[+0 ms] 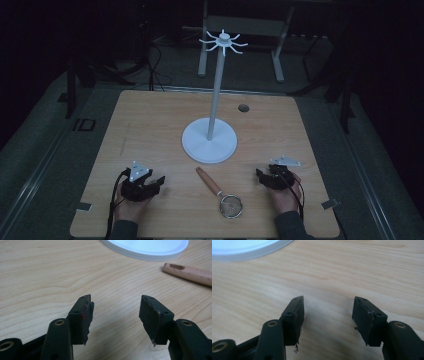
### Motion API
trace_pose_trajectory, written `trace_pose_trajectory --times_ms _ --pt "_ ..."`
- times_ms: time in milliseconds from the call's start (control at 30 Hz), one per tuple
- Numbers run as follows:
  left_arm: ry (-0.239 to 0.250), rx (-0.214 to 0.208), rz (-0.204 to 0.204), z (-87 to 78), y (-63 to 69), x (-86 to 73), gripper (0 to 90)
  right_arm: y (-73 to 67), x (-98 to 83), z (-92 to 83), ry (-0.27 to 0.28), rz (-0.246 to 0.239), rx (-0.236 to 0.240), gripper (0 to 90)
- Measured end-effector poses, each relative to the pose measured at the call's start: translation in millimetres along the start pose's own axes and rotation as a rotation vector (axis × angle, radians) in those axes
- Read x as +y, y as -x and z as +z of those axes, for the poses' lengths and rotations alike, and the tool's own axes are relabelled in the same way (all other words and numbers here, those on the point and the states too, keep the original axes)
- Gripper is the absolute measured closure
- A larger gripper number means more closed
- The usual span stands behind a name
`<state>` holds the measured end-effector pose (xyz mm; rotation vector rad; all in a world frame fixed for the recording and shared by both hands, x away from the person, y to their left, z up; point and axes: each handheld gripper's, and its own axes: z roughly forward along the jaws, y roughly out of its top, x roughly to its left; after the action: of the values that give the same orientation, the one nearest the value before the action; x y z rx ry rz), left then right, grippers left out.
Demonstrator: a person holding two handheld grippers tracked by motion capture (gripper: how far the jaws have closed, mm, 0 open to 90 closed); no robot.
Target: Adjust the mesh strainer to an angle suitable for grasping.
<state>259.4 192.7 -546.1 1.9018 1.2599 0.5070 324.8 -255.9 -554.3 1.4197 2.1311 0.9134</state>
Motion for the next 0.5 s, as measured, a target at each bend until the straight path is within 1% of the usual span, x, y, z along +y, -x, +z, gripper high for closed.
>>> trace_pose_trajectory --times_ms 67,100,133,167,200,233,333,367,400,433,467,500 --pt "0.004 -0.004 -0.004 -0.8 -1.2 0.3 44.0 -5.6 0.9 -2.0 -0.008 -0.028 -0.001 43.5" --pt "0.004 -0.004 -0.004 -0.8 -1.2 0.3 44.0 -5.6 0.9 -2.0 -0.008 -0.028 -0.001 43.5" --pt "0.005 -0.006 -0.013 -1.2 -1.9 0.0 44.0 -10.9 2.2 -5.2 -0.011 -0.056 -0.002 44.8" --pt "0.005 -0.006 -0.013 -1.2 -1.9 0.0 44.0 -10.9 2.2 -5.2 -0.011 -0.056 -0.002 44.8" --pt "0.005 -0.006 -0.013 -1.2 -1.9 0.0 44.0 -12.9 2.9 -7.0 -0.010 -0.069 0.003 44.8" --pt "0.007 -0.007 -0.016 -1.8 -2.5 -0.2 44.0 -16.6 4.0 -9.8 -0.006 -0.079 0.013 47.8" --pt "0.010 -0.007 -0.017 -2.2 -2.7 -0.2 44.0 -19.0 5.0 -10.8 -0.009 -0.089 0.021 48.7" --pt "0.011 -0.004 -0.021 -2.2 -3.0 -0.5 44.0 -21.6 5.9 -11.2 -0.012 -0.104 0.021 49.3" --pt "0.011 -0.004 -0.021 -2.2 -3.0 -0.5 44.1 -22.6 6.3 -11.1 -0.017 -0.117 0.012 49.5" --pt "0.009 -0.001 -0.022 -2.0 -3.1 -0.5 44.0 -25.5 6.9 -11.0 -0.024 -0.146 -0.011 49.7" --pt "0.007 0.002 -0.022 -1.9 -3.1 -0.5 44.1 -26.8 7.1 -11.0 -0.025 -0.168 -0.023 50.1" --pt "0.006 0.003 -0.022 -1.6 -3.0 -0.5 44.1 -28.7 7.6 -11.2 -0.028 -0.175 -0.024 50.6"
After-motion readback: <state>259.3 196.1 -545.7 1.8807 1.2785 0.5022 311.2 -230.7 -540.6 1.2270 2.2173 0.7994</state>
